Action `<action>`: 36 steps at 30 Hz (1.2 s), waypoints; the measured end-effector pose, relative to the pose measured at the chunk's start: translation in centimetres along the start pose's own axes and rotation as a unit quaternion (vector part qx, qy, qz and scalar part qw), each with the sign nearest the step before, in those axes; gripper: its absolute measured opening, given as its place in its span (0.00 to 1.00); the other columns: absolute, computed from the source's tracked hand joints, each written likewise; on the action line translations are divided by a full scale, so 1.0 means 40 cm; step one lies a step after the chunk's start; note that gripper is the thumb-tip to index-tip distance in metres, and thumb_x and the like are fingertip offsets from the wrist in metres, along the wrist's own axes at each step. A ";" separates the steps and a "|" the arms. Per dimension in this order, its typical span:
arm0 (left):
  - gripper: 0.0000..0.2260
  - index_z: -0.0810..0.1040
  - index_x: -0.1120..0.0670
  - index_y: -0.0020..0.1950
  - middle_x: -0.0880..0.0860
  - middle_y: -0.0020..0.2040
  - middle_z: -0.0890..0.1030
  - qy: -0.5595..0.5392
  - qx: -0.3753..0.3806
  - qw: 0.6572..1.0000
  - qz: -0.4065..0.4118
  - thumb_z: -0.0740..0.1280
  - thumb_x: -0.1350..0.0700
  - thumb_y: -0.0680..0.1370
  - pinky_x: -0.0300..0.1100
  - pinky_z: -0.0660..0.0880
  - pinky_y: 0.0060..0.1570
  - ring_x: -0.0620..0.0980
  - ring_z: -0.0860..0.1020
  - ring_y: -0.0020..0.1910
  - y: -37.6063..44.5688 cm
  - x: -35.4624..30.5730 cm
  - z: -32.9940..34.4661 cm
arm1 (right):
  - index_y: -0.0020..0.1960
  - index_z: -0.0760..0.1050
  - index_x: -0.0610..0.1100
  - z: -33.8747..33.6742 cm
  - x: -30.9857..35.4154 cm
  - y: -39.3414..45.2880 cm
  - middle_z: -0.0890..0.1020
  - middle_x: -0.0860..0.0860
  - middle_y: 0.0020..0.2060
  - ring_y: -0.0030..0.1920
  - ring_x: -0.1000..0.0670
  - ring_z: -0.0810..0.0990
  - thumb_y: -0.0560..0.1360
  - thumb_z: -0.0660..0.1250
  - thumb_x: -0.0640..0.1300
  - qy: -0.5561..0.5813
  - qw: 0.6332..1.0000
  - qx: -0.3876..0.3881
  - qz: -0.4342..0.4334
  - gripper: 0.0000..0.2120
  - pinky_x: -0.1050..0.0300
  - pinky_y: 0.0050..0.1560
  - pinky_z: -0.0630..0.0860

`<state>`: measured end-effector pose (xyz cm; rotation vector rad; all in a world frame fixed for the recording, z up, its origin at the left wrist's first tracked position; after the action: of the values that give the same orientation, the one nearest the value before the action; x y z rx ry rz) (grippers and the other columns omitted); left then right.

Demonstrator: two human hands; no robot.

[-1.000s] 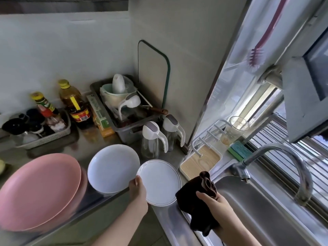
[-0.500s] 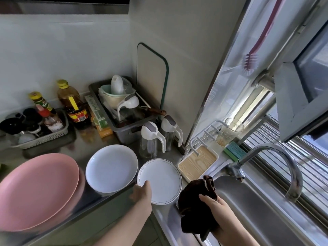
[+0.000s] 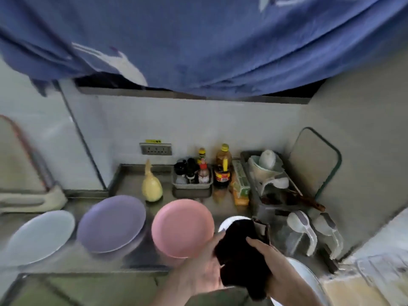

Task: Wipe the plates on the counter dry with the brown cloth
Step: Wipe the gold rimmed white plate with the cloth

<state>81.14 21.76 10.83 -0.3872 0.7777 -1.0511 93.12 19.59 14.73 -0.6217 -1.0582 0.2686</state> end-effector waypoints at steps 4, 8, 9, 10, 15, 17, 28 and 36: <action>0.19 0.76 0.63 0.66 0.63 0.53 0.85 -0.012 -0.077 0.977 0.200 0.71 0.61 0.76 0.51 0.80 0.53 0.61 0.81 0.57 -0.268 -0.211 -0.216 | 0.57 0.78 0.35 0.377 -0.049 0.035 0.84 0.34 0.48 0.48 0.36 0.84 0.70 0.73 0.42 -0.097 0.990 0.106 0.007 0.18 0.42 0.50 0.80; 0.17 0.76 0.62 0.66 0.64 0.60 0.82 0.047 -0.219 0.906 0.359 0.68 0.66 0.77 0.58 0.74 0.65 0.63 0.79 0.62 -0.580 -0.337 -0.521 | 0.57 0.79 0.38 0.778 -0.181 0.008 0.84 0.34 0.47 0.45 0.37 0.85 0.73 0.70 0.36 -0.172 0.957 0.232 -0.014 0.13 0.46 0.45 0.81; 0.17 0.77 0.60 0.66 0.63 0.59 0.83 0.062 -0.260 0.882 0.388 0.68 0.64 0.77 0.58 0.74 0.65 0.62 0.80 0.61 -0.666 -0.356 -0.598 | 0.58 0.78 0.39 0.870 -0.220 0.002 0.85 0.36 0.47 0.46 0.38 0.85 0.74 0.69 0.32 -0.196 0.947 0.254 -0.036 0.14 0.48 0.44 0.81; 0.17 0.77 0.56 0.65 0.60 0.59 0.84 0.079 -0.294 0.859 0.411 0.69 0.62 0.77 0.58 0.74 0.64 0.60 0.81 0.61 -0.752 -0.370 -0.667 | 0.58 0.78 0.41 0.960 -0.264 -0.006 0.86 0.38 0.47 0.46 0.41 0.85 0.74 0.68 0.31 -0.223 0.935 0.271 -0.046 0.14 0.50 0.42 0.82; 0.11 0.76 0.49 0.60 0.45 0.50 0.83 0.174 -0.413 0.776 0.444 0.68 0.58 0.79 0.38 0.80 0.54 0.39 0.83 0.49 -1.120 -0.398 -0.951 | 0.56 0.80 0.43 1.345 -0.496 -0.063 0.87 0.45 0.46 0.48 0.45 0.85 0.72 0.73 0.39 -0.384 0.847 0.355 -0.100 0.12 0.44 0.54 0.80; 0.09 0.77 0.50 0.59 0.47 0.52 0.83 0.186 -0.464 0.752 0.429 0.67 0.56 0.79 0.48 0.78 0.59 0.46 0.82 0.54 -1.234 -0.381 -1.059 | 0.53 0.82 0.43 1.455 -0.595 -0.081 0.87 0.45 0.44 0.46 0.45 0.86 0.70 0.75 0.42 -0.403 0.833 0.368 -0.084 0.12 0.44 0.54 0.81; 0.20 0.78 0.52 0.63 0.60 0.60 0.82 -0.136 -0.449 0.779 0.415 0.60 0.71 0.79 0.53 0.77 0.55 0.59 0.81 0.56 -1.485 -0.080 -1.465 | 0.61 0.76 0.51 1.728 -1.085 -0.179 0.83 0.42 0.55 0.54 0.37 0.83 0.78 0.62 0.32 -0.378 0.742 0.519 0.194 0.18 0.39 0.48 0.80; 0.16 0.80 0.62 0.35 0.62 0.56 0.84 -0.228 -0.457 0.736 0.444 0.52 0.69 0.68 0.44 0.70 0.43 0.58 0.79 0.52 -1.501 0.045 -1.596 | 0.42 0.77 0.33 1.735 -1.254 -0.194 0.77 0.37 0.52 0.52 0.35 0.80 0.63 0.64 0.34 -0.448 0.660 0.506 0.328 0.09 0.38 0.48 0.80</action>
<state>-2.68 -3.11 4.52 -0.9433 0.8375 0.4154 7.82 12.79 6.48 0.2800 -1.3302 1.8303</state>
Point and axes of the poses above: each hand's wrist, its own y-axis towards the middle knuckle, its own z-axis out of the palm, x = y × z, the point moved 8 cm from there along y, towards the middle knuckle
